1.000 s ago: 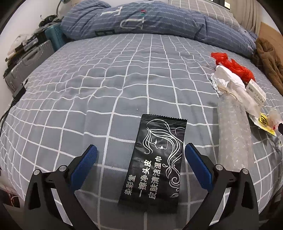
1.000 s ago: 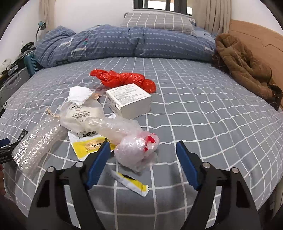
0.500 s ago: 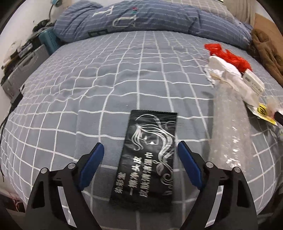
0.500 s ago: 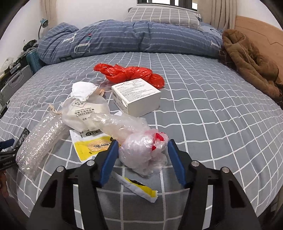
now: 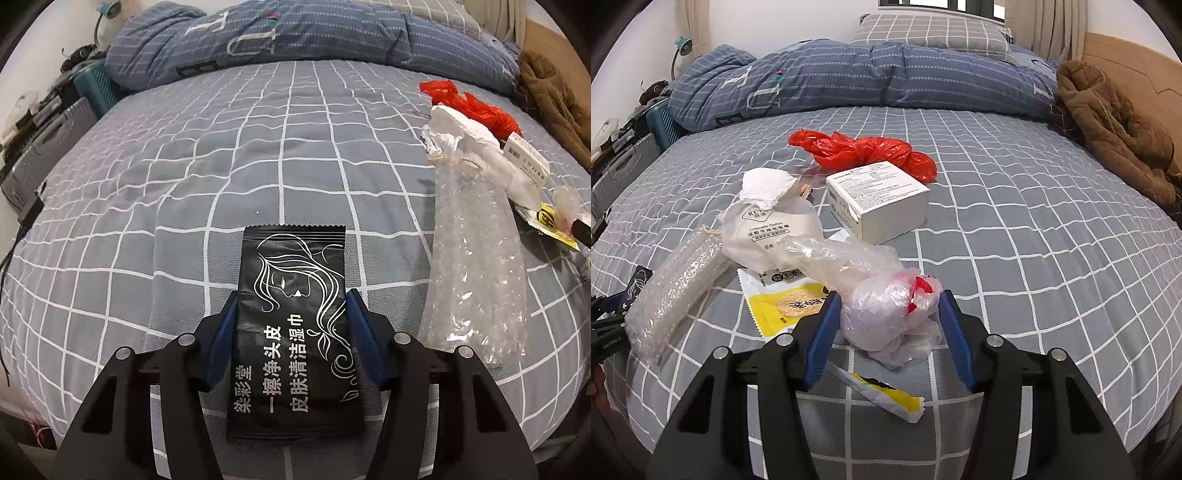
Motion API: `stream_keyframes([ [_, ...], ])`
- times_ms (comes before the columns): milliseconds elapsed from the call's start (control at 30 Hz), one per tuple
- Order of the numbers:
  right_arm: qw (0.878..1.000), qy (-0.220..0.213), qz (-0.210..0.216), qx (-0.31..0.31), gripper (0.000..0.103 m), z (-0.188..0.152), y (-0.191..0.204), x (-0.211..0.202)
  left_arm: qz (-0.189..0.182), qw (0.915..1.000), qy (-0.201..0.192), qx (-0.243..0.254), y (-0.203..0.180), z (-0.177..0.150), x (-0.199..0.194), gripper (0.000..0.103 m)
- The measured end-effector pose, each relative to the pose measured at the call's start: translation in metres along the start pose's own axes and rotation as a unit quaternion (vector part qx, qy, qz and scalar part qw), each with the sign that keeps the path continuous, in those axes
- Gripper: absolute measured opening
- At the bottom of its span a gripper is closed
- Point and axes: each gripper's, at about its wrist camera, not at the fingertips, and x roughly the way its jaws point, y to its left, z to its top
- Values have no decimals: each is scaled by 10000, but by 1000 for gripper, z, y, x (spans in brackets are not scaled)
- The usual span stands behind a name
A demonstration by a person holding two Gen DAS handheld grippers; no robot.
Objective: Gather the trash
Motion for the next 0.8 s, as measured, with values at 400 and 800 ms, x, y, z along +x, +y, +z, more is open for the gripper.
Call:
stream_keyframes([
  [400, 9997, -248, 17, 12, 51, 7, 4, -21, -152, 9998, -32, -99, 3, 6, -11, 42],
  [800, 9979, -641, 112, 4, 51, 22, 14, -70, -280, 9979, -549, -188, -2, 17, -66, 42],
])
